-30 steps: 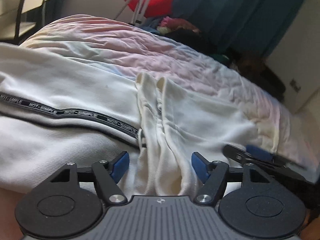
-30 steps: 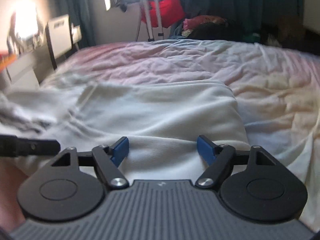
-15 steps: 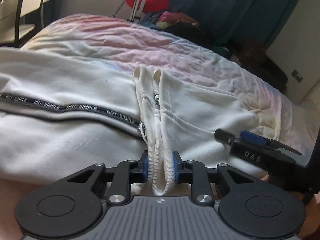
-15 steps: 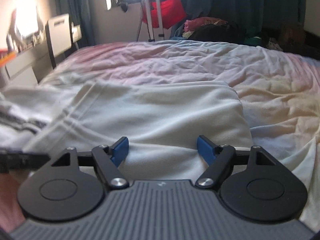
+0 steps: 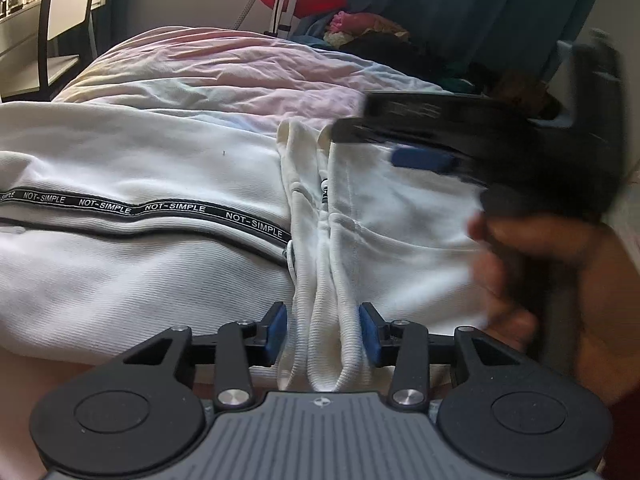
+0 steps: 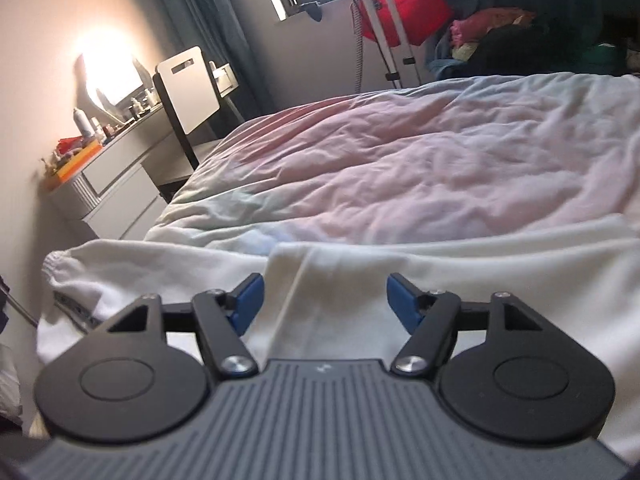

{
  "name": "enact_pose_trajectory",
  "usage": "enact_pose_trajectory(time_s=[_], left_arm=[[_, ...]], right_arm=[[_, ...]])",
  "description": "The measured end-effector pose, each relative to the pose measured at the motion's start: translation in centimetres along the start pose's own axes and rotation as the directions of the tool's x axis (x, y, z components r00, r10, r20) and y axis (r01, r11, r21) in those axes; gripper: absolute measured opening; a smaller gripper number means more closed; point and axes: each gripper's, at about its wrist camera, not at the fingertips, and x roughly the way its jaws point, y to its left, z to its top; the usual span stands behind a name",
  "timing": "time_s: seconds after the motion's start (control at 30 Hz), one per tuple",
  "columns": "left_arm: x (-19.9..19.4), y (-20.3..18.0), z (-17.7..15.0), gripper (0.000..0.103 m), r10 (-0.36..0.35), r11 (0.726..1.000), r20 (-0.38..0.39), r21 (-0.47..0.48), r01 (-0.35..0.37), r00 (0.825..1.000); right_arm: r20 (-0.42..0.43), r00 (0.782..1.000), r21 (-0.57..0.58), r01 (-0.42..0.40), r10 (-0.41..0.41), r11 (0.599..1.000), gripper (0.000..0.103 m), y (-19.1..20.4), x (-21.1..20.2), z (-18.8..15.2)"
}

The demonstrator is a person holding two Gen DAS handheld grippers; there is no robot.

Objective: Fold clothes

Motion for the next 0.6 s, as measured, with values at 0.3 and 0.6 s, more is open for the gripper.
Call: enact_pose_trajectory(time_s=[0.3, 0.6], left_arm=[[0.9, -0.9, -0.3, 0.030, 0.046, 0.999, 0.011, 0.024, -0.047, 0.999], [0.4, -0.8, -0.6, 0.030, 0.033, 0.999, 0.029, 0.019, -0.034, 0.999]], right_arm=[[0.030, 0.999, -0.061, 0.045, -0.043, 0.997, 0.014, 0.6, 3.8, -1.1], [0.075, 0.997, -0.127, 0.014, -0.004, 0.992, 0.011, 1.4, 3.6, -0.8]])
